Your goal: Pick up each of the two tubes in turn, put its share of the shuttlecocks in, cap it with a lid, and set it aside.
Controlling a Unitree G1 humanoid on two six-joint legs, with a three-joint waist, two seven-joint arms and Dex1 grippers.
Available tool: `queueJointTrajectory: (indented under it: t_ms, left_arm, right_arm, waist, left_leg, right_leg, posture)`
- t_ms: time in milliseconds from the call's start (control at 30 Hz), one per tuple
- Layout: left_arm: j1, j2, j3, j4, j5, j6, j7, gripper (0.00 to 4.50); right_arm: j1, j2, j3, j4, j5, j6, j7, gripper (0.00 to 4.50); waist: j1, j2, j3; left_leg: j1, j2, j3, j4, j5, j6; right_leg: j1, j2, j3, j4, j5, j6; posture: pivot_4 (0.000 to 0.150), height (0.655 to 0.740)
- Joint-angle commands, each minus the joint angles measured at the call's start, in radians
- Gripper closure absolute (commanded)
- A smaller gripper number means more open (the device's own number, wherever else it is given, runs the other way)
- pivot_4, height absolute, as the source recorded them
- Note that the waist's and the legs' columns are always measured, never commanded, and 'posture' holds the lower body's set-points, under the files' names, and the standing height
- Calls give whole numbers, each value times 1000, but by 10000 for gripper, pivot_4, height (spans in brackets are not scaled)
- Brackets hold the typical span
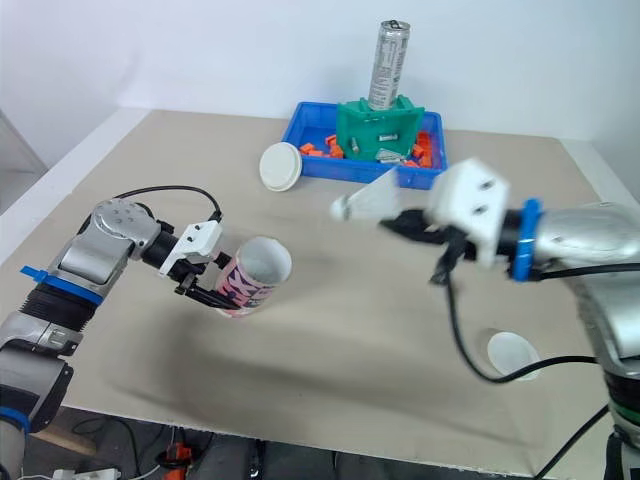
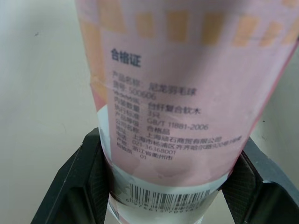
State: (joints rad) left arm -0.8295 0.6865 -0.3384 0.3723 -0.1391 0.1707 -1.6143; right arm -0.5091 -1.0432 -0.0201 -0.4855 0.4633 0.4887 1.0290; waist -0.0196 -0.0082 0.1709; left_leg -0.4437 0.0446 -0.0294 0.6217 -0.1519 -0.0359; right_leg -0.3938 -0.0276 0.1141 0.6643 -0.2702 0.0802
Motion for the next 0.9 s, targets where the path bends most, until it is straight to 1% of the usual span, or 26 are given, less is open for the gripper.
queueJointTrajectory:
  t_ms: [33, 133, 400, 533, 567, 600, 633, 667, 700, 733, 800, 900]
  left_arm:
    - [5, -10, -36, 10, 10, -6, 0, 15699]
    - [3, -9, -36, 9, 7, -4, 0, 15699]
    - [-2, -7, -33, 12, 6, 1, 0, 15699]
    - [-2, -7, -33, 10, 4, 5, 0, 15699]
    - [-2, -7, -33, 10, 3, 5, 0, 15699]
    - [-1, -7, -32, 9, 4, 5, 0, 15699]
    - [-1, -8, -30, 11, 7, 4, 0, 15699]
    - [-1, -8, -29, 10, 7, 4, 0, 15699]
    - [0, -8, -29, 9, 7, 5, 0, 15699]
    - [2, -8, -28, 7, 7, 7, 0, 15699]
    - [6, -8, -28, 0, 6, 10, 0, 15699]
    - [14, -10, -23, -11, 5, 15, 0, 15699]
  right_arm:
    - [-79, 20, 80, -8, -43, -68, 73, 43834]
    - [-126, 48, 126, 12, -60, -111, 122, 43834]
    - [-317, 210, 316, 132, -191, -198, 201, 43834]
    - [-368, 265, 355, 166, -220, -207, 223, 43834]
    - [-378, 273, 358, 171, -220, -201, 229, 37301]
    - [-387, 275, 359, 171, -213, -182, 242, 35927]
    - [-392, 275, 354, 169, -202, -173, 253, 33519]
    - [-401, 274, 334, 162, -175, -130, 253, 27910]
    - [-410, 264, 316, 155, -150, -80, 260, 24627]
    - [-409, 258, 286, 148, -117, -55, 264, 20076]
    - [-394, 245, 234, 143, -74, -25, 260, 20076]
    - [-314, 201, 130, 167, -64, 8, 200, 20076]
  waist:
    - [0, 0, 0]
    - [0, 0, 0]
    - [-1, 0, 0]
    - [0, 0, 0]
    - [0, 0, 0]
    - [0, 0, 0]
    - [1, 0, 0]
    - [1, 0, 0]
    - [1, 0, 0]
    - [1, 0, 0]
    - [1, 0, 0]
    - [2, -1, 0]
  left_leg:
    - [0, 0, 0, 0, 0, 0]
    - [0, 0, 0, 0, 0, 0]
    - [0, 2, 0, 0, 0, 0]
    - [0, 2, 0, 0, 0, 0]
    - [0, 2, 0, 0, 0, 0]
    - [0, 2, 0, 0, 0, 0]
    - [0, 2, 0, 0, 0, 0]
    - [0, 2, 0, 0, 0, 0]
    - [0, 2, 0, 0, 0, 0]
    - [0, 2, -1, 0, 0, 0]
    - [0, 2, -1, 0, 0, 0]
    - [0, 2, -1, 0, 0, 0]
  right_leg:
    - [0, -1, 0, 0, 0, 0]
    - [0, 0, -1, 0, 0, 0]
    - [-1, 1, -2, 2, 1, -2]
    - [-1, 1, -2, 2, 1, -1]
    - [-1, 1, -2, 2, 1, -1]
    - [-1, 1, -2, 2, 1, -1]
    - [-1, 1, -2, 2, 1, -2]
    - [-1, 1, -3, 2, 1, -2]
    - [-1, 1, -3, 2, 0, -2]
    - [-1, 1, -3, 2, 0, -2]
    - [-1, 1, -3, 2, 1, -2]
    - [0, 1, -3, 2, 0, -2]
  posture:
    - [1500, 7275]
    - [1500, 7275]
    - [1500, 7275]
    - [1500, 7275]
    - [1500, 7275]
    - [1500, 7275]
    - [1500, 7275]
    - [1500, 7275]
    - [1500, 7275]
    - [1500, 7275]
    - [1500, 7275]
    - [1500, 7275]
